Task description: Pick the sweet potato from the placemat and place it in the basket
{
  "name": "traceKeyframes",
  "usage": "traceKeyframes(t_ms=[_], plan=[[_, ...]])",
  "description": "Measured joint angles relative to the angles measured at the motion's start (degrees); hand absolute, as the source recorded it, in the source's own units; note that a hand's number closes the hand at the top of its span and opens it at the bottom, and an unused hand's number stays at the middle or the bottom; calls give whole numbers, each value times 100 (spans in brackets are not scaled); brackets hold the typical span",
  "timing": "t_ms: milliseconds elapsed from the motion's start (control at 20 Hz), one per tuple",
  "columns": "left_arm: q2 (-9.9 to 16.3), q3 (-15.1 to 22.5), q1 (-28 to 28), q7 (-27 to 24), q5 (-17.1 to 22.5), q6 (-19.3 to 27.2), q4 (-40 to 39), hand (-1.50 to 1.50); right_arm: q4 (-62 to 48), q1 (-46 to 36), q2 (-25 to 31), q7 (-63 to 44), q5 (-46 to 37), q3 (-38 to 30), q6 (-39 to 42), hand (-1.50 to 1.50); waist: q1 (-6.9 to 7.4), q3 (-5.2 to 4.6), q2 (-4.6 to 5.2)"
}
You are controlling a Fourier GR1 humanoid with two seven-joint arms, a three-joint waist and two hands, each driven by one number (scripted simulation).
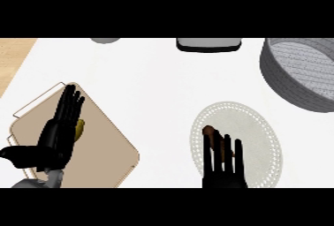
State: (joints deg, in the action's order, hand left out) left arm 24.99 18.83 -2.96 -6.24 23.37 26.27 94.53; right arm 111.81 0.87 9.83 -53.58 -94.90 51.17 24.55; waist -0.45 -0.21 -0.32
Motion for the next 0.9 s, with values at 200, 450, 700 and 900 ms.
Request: traceKeyframes(t_ms=[200, 450, 700, 900], plan=[[-77, -12, -3, -12, -49, -52, -14, 0, -39, -137, -6, -180, 77, 42, 177, -150, 45, 10, 17], [-222, -57, -134, 13, -144, -117, -148, 0, -155, -258, -247, -297, 222, -29, 161, -150, 49, 16, 28], [-440, -60, -75, 2, -359, -179, -185, 0, -355, -258, -558, -217, 285, -178, 75, -150, 49, 20, 29], [-471, -232, 62, 38, -450, -321, -83, 0, -672, -273, -693, -155, 220, -254, -182, -150, 55, 21, 29]])
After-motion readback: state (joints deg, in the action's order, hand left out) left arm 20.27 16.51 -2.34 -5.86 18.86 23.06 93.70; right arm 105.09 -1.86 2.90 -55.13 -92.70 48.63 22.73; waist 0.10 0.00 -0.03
